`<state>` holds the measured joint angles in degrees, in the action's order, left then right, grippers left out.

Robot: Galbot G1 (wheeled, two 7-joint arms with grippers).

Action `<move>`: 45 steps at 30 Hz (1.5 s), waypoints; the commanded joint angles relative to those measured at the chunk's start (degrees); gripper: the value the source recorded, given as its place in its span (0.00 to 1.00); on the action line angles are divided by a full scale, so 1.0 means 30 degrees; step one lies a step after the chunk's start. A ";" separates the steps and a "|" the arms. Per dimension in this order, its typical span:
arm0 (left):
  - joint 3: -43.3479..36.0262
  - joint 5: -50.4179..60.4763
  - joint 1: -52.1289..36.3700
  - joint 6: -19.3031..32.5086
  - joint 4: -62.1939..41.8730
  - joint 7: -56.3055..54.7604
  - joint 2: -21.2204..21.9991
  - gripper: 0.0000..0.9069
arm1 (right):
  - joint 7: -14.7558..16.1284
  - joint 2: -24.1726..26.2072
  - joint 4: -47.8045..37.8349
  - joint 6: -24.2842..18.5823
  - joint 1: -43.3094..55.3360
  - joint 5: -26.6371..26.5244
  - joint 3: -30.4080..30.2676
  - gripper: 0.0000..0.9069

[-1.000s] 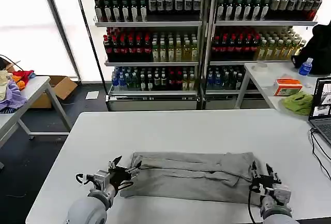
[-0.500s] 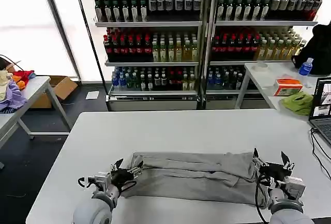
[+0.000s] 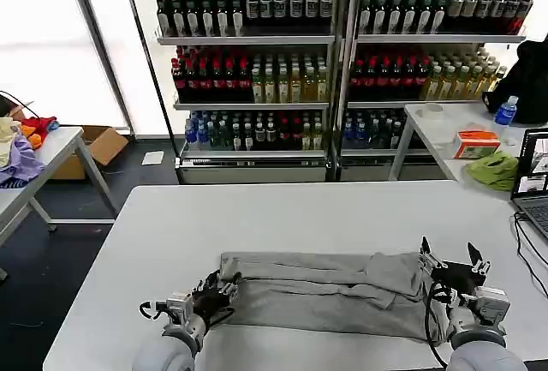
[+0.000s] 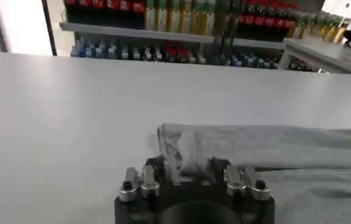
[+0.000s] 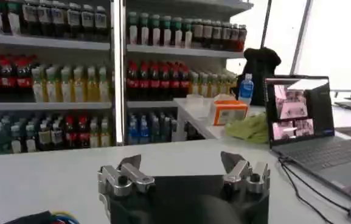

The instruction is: Fold and organize the clothes.

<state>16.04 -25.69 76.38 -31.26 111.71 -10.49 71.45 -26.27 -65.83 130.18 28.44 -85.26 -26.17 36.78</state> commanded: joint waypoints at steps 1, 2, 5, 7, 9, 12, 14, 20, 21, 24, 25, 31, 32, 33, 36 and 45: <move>-0.0059 0.0175 0.0455 -0.0130 -0.0220 0.0148 0.0277 0.00 | -0.0078 0.0224 0.0042 0.0190 0.0430 -0.0131 0.0003 1.00; -0.0037 0.0227 0.0514 -0.0019 -0.0194 0.0234 0.0279 0.00 | -0.0098 0.0250 0.0003 0.0238 0.0563 -0.0184 0.0002 1.00; 0.0070 0.0644 0.0635 0.0185 -0.0163 0.0328 0.0280 0.00 | -0.0113 0.0336 -0.0089 0.0242 0.0683 -0.0275 -0.0009 1.00; 0.0135 0.0770 0.0735 0.0274 -0.0069 0.0370 0.0313 0.00 | -0.0145 0.0370 -0.0172 0.0243 0.0746 -0.0278 -0.0034 1.00; 0.0167 0.0929 0.0815 0.0501 0.0017 0.0352 0.0365 0.00 | -0.0197 0.0407 -0.0207 0.0272 0.0823 -0.0274 -0.0083 1.00; 0.0399 0.1097 0.0871 0.1033 0.0148 0.0051 0.0424 0.00 | -0.0204 0.0450 -0.0103 0.0401 0.1023 -0.0280 -0.0139 1.00; 0.1113 0.1176 0.0934 0.0992 0.0410 -0.0281 0.0141 0.00 | -0.0141 0.0510 -0.0006 0.0496 0.1217 -0.0307 -0.0152 1.00; 0.7414 -0.0527 0.0710 0.0499 0.1986 0.0114 -0.3312 0.00 | -0.0278 0.0576 0.0012 0.0619 0.1713 -0.0415 -0.0455 1.00; 0.8022 -0.0740 0.0587 0.0372 0.1841 0.0124 -0.3962 0.00 | -0.0341 0.0538 -0.0002 0.0626 0.1854 -0.0426 -0.0501 1.00; 1.2511 -0.3416 0.0291 0.0223 -0.0350 0.0647 -0.7509 0.00 | -0.0391 0.0480 -0.0092 0.0653 0.2063 -0.0479 -0.0666 1.00; 1.3128 -0.4091 0.0155 0.0222 -0.1425 0.0715 -0.8718 0.00 | -0.0398 0.0471 -0.0092 0.0648 0.2088 -0.0504 -0.0680 1.00; 1.3755 -0.4297 -0.0389 0.0023 -0.3805 0.1196 -1.1751 0.00 | -0.0431 0.0350 -0.0098 0.0609 0.2116 -0.0639 -0.0705 1.00; 1.3427 -0.4183 -0.0693 -0.0094 -0.3517 0.1150 -1.1701 0.00 | -0.0410 0.0349 -0.0092 0.0559 0.2005 -0.0670 -0.0647 1.00; 1.3175 -0.4027 -0.0947 -0.0142 -0.3133 0.1111 -1.1507 0.00 | -0.0388 0.0344 -0.0068 0.0517 0.1882 -0.0738 -0.0540 1.00; 1.1589 -0.3858 -0.1331 -0.0591 -0.1403 0.0690 -1.0381 0.00 | -0.0355 0.0341 -0.0041 0.0349 0.1417 -0.0852 -0.0161 1.00; 0.3178 0.0276 0.0280 -0.0537 0.1690 0.0240 -0.4282 0.00 | -0.0394 -0.0176 0.0767 0.0252 -0.0362 -0.0704 0.0765 1.00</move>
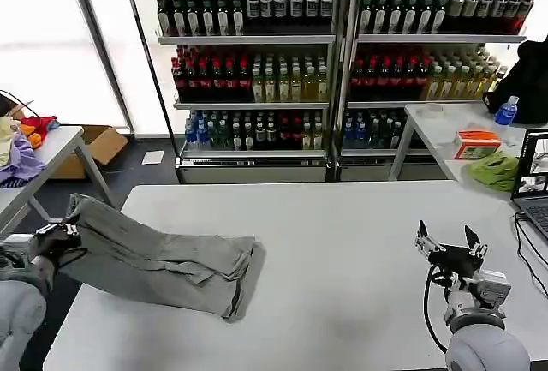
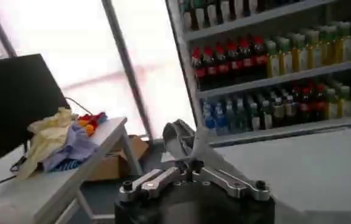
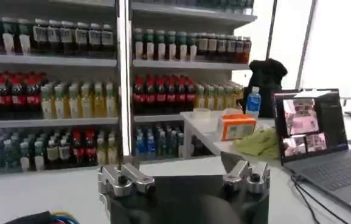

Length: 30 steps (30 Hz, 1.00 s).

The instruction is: Fold and organize the clothes.

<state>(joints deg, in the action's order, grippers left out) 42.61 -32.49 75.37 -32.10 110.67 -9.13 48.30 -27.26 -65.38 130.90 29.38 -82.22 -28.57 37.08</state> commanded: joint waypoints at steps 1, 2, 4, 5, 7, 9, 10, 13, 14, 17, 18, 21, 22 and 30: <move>-0.6968 0.2681 0.0433 -0.0284 0.1968 -0.0372 0.4348 0.00 | -0.0077 -0.0347 0.0582 -0.0031 -0.1463 0.0136 0.0687 1.00; -0.7912 0.2815 0.0165 -0.0300 0.1751 -0.0622 0.5153 0.00 | -0.0076 -0.0417 0.0668 0.0011 -0.1552 0.0255 0.0717 1.00; -0.9111 0.2824 -0.0181 -0.0312 0.1673 -0.0859 0.5834 0.00 | -0.0095 -0.0486 0.0742 0.0048 -0.1603 0.0329 0.0759 1.00; -0.9701 0.2829 -0.0342 -0.0320 0.1644 -0.1090 0.6249 0.00 | -0.0124 -0.0574 0.0806 0.0111 -0.1624 0.0366 0.0796 1.00; -1.0479 0.2771 -0.0817 -0.0337 0.1554 -0.1330 0.6605 0.00 | -0.0120 -0.0642 0.0800 0.0091 -0.1660 0.0396 0.0804 1.00; -1.0902 0.2714 -0.1219 -0.0339 0.1356 -0.1517 0.6827 0.00 | -0.0204 -0.0758 0.0754 -0.0070 -0.1797 0.0404 0.0769 1.00; -1.1098 0.2438 -0.1506 -0.0343 0.1109 -0.1620 0.6926 0.00 | -0.0281 -0.0820 0.0735 -0.0192 -0.1835 0.0404 0.0742 1.00; -1.1321 0.1956 -0.1923 -0.0356 0.0631 -0.1969 0.7033 0.00 | -0.0188 -0.0923 0.0732 -0.0272 -0.2036 0.0480 0.0705 1.00; -1.1373 0.1863 -0.1966 -0.0358 0.0678 -0.2065 0.7010 0.00 | -0.0174 -0.0954 0.0713 -0.0278 -0.2065 0.0541 0.0683 1.00; -1.1440 0.1610 -0.2110 -0.0364 0.0972 -0.2126 0.7061 0.00 | -0.0148 -0.1013 0.0612 -0.0300 -0.2112 0.0666 0.0593 1.00; -1.1443 0.1632 -0.2183 -0.0364 0.0978 -0.2125 0.7087 0.00 | -0.0149 -0.1051 0.0584 -0.0299 -0.2102 0.0683 0.0563 1.00; -1.1495 0.1650 -0.2255 -0.0367 0.0939 -0.2131 0.7106 0.00 | -0.0093 -0.1136 0.0531 -0.0302 -0.2126 0.0821 0.0448 1.00; -1.1508 0.1650 -0.2219 -0.0368 0.1005 -0.2130 0.7097 0.00 | -0.0072 -0.1158 0.0486 -0.0314 -0.2124 0.0887 0.0394 1.00; -1.1482 0.1740 -0.2210 -0.0358 0.0663 -0.2073 0.7385 0.00 | -0.0005 -0.1238 0.0449 -0.0419 -0.2274 0.1074 0.0196 1.00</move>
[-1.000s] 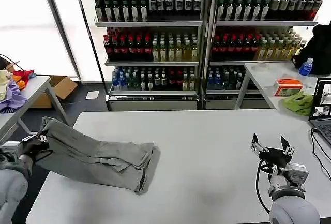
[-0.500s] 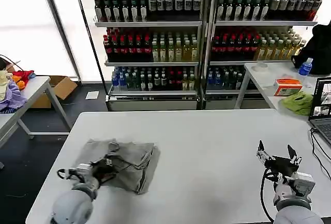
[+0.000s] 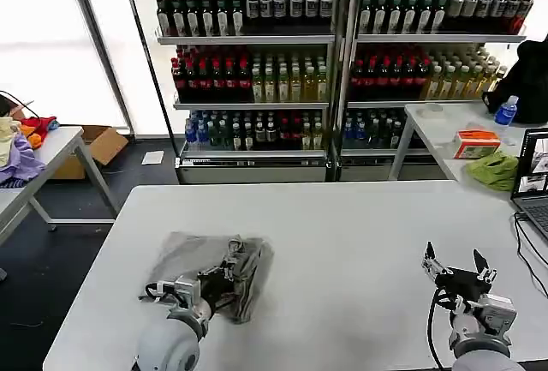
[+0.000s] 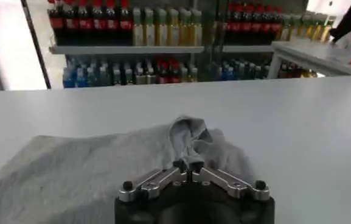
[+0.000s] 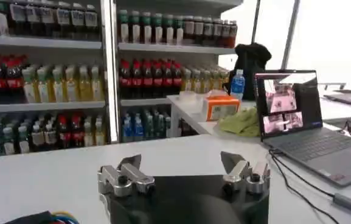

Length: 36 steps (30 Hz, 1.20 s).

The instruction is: Fold and organize the clothes.

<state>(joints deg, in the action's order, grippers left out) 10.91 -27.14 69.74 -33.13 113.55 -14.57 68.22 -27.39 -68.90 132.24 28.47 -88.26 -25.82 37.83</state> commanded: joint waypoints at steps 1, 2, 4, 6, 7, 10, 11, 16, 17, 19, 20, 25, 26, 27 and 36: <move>-0.0899 -0.0058 -0.0376 -0.0013 -0.0284 -0.0286 0.0784 0.00 | 0.0057 -0.0077 -0.0022 -0.0180 -0.0307 0.0178 -0.0039 1.00; -0.0863 0.0000 -0.0419 -0.0011 -0.0120 -0.0309 0.0800 0.00 | 0.0061 -0.0088 -0.0030 -0.0190 -0.0336 0.0178 -0.0027 1.00; -0.0812 0.0263 -0.0487 -0.0019 0.0265 -0.0388 0.0759 0.00 | 0.0084 -0.0086 -0.0014 -0.0254 -0.0460 0.0195 0.0010 1.00; -0.0862 0.1557 -0.0454 -0.0023 0.0859 -0.0285 0.0667 0.00 | 0.0099 -0.0078 0.0017 -0.0289 -0.0534 0.0205 0.0020 1.00; -0.0944 0.2441 -0.0388 -0.0020 0.0894 -0.0011 0.0602 0.00 | 0.0096 -0.0073 0.0045 -0.0298 -0.0564 0.0247 0.0015 1.00; -0.1307 0.2668 -0.0315 -0.0016 0.0359 0.0189 0.0686 0.14 | 0.0096 -0.0137 0.0171 -0.0297 -0.0634 0.0283 0.0010 1.00; -0.1449 0.2723 -0.0332 -0.0003 -0.0304 0.0283 0.0827 0.16 | 0.0088 -0.0177 0.0196 -0.0299 -0.0669 0.0326 0.0000 1.00; -0.1540 0.2242 -0.0584 0.0026 -0.0952 0.0586 0.1676 0.00 | 0.0143 -0.0378 0.0124 -0.0448 -0.0904 0.0768 -0.0190 1.00; -0.1540 0.1919 -0.0748 0.0044 -0.1034 0.0597 0.1750 0.06 | 0.0161 -0.0429 0.0136 -0.0475 -0.0929 0.0812 -0.0218 1.00; -0.1474 0.0404 -0.0914 0.0262 -0.1180 0.0574 0.1967 1.00 | 0.0158 -0.0483 0.0169 -0.0479 -0.0937 0.0856 -0.0240 1.00; -0.1411 0.0163 -0.1010 0.0237 -0.1312 0.0714 0.2043 1.00 | 0.0168 -0.0484 0.0217 -0.0479 -0.0936 0.0874 -0.0238 1.00; -0.1304 -0.0383 -0.0752 0.0704 -0.1578 0.1709 0.1991 1.00 | 0.0169 -0.0433 0.0211 -0.0448 -0.0819 0.0885 -0.0202 1.00; -0.1308 -0.0606 -0.0620 0.0823 -0.1255 0.1726 0.1966 1.00 | 0.0165 -0.0453 0.0152 -0.0463 -0.0789 0.0893 -0.0227 1.00; -0.1383 -0.1465 -0.0398 0.1068 -0.1089 0.1684 0.1830 1.00 | 0.0161 -0.0471 0.0091 -0.0468 -0.0760 0.0911 -0.0257 1.00; 0.0216 -1.2000 0.0442 0.1115 0.5439 -0.0236 0.0884 1.00 | 0.0115 -0.0124 -0.0475 -0.0504 -0.0037 0.0928 -0.0545 1.00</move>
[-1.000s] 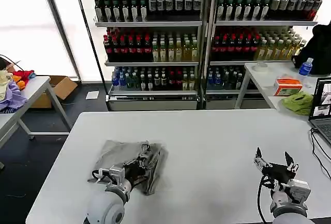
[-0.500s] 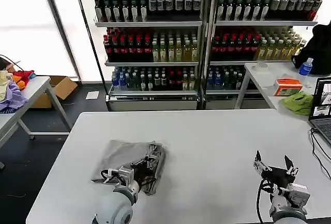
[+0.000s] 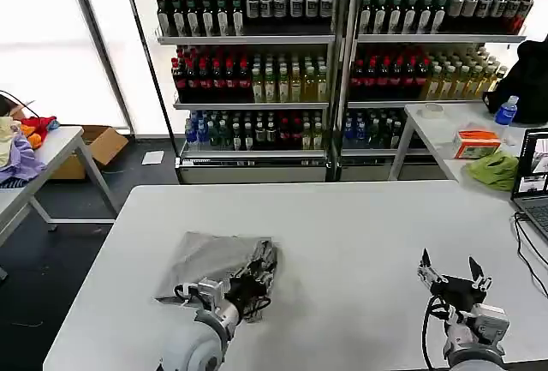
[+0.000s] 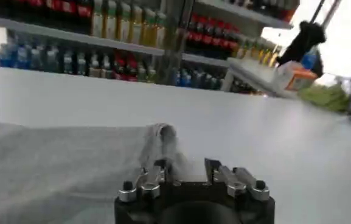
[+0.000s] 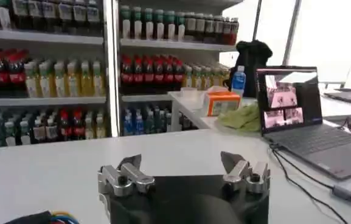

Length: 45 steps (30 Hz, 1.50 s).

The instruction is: Fold and organize the clothes.

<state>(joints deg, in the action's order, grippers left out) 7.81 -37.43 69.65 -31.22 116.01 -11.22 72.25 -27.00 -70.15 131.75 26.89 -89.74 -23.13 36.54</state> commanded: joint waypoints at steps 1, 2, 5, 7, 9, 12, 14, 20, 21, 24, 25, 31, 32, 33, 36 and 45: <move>0.2203 -0.8644 0.0226 0.0503 0.4637 -0.1705 -0.0760 1.00 | -0.0014 0.0394 -0.0382 0.0028 0.0572 0.0020 -0.0173 1.00; 0.2715 -0.7233 0.0004 0.0377 0.4448 -0.1905 -0.1247 1.00 | -0.0005 0.0489 -0.0444 0.0027 0.0696 -0.0004 -0.0244 1.00; 0.4137 -0.3396 -0.0319 0.0433 0.2873 -0.1931 -0.2212 1.00 | 0.0026 0.0568 -0.0669 0.0026 0.1030 -0.0062 -0.0491 1.00; 0.5191 -0.2304 -0.0325 0.0242 0.2043 -0.1979 -0.2670 1.00 | 0.0043 0.0578 -0.0905 0.0011 0.1312 -0.0152 -0.0674 1.00; 0.5804 -0.0736 -0.0223 0.0380 0.0678 -0.1595 -0.3346 1.00 | 0.0041 0.0600 -0.1065 0.0014 0.1517 -0.0262 -0.0771 1.00; 0.6178 0.1532 0.0035 0.1028 -0.0641 -0.1064 -0.3872 1.00 | 0.0063 0.0650 -0.1280 0.0016 0.1829 -0.0492 -0.0859 1.00; 0.6435 0.1968 0.0114 0.1287 -0.1254 -0.0984 -0.3899 1.00 | 0.0076 0.0691 -0.1418 0.0000 0.1940 -0.0588 -0.0902 1.00; 0.6208 0.3243 0.0306 0.2043 -0.2526 -0.0511 -0.3715 1.00 | 0.0083 0.0811 -0.1561 -0.0031 0.2047 -0.0829 -0.0843 1.00; 0.6159 0.3240 0.0366 0.1931 -0.2575 -0.0407 -0.3701 1.00 | 0.0079 0.0848 -0.1560 -0.0028 0.2051 -0.0883 -0.0800 1.00; 0.6087 0.3170 0.0374 0.1728 -0.2768 -0.0110 -0.3556 1.00 | 0.0070 0.0918 -0.1562 -0.0023 0.2054 -0.0975 -0.0740 1.00; 0.6051 0.3044 0.0373 0.1646 -0.2854 -0.0050 -0.3519 1.00 | 0.0066 0.0934 -0.1568 -0.0019 0.2053 -0.0987 -0.0732 1.00; 0.5860 0.2586 0.0511 0.1287 -0.3303 0.0395 -0.3372 1.00 | 0.0046 0.0955 -0.1609 0.0042 0.2175 -0.0994 -0.0744 1.00; 0.5818 0.2475 0.0599 0.1250 -0.3335 0.0474 -0.3351 1.00 | 0.0040 0.0945 -0.1619 0.0048 0.2192 -0.0991 -0.0753 1.00; 0.5799 0.2440 0.0623 0.1187 -0.3341 0.0534 -0.3345 1.00 | 0.0041 0.0923 -0.1624 0.0050 0.2198 -0.0987 -0.0773 1.00; 0.5796 0.2422 0.0637 0.1001 -0.3670 0.0746 -0.3289 1.00 | 0.0043 0.0888 -0.1635 0.0053 0.2198 -0.0965 -0.0801 1.00; 0.5704 0.1419 0.0777 0.0340 -0.3835 0.1330 -0.3358 0.83 | 0.0025 0.0787 -0.1549 0.0048 0.2060 -0.0931 -0.0695 1.00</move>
<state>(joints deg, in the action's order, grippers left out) 24.70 -32.24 71.68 -29.35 105.89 -8.56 62.35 -26.90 -67.80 126.98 27.04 -83.56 -25.87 34.32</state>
